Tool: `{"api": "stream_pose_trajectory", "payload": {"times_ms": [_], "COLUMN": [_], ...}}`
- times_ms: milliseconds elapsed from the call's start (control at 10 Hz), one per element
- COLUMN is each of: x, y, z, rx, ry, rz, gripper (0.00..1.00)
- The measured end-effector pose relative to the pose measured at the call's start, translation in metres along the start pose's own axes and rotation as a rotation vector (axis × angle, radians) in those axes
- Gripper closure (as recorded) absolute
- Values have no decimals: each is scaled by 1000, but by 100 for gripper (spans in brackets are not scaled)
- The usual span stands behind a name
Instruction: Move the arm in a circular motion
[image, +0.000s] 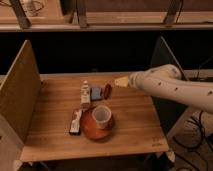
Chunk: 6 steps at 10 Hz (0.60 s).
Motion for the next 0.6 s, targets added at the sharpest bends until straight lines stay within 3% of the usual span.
{"api": "stream_pose_trajectory", "payload": {"times_ms": [200,300,500,600], "x": [-29,-43,-50,-48], "y": [-9,-5,12,32], "z": [21,41,72,89], "rx": [40,49,36,4], "ry": [-7,5,53,91], "rz": [-51,-65,-76,-89], "gripper": [20,20,20,20]}}
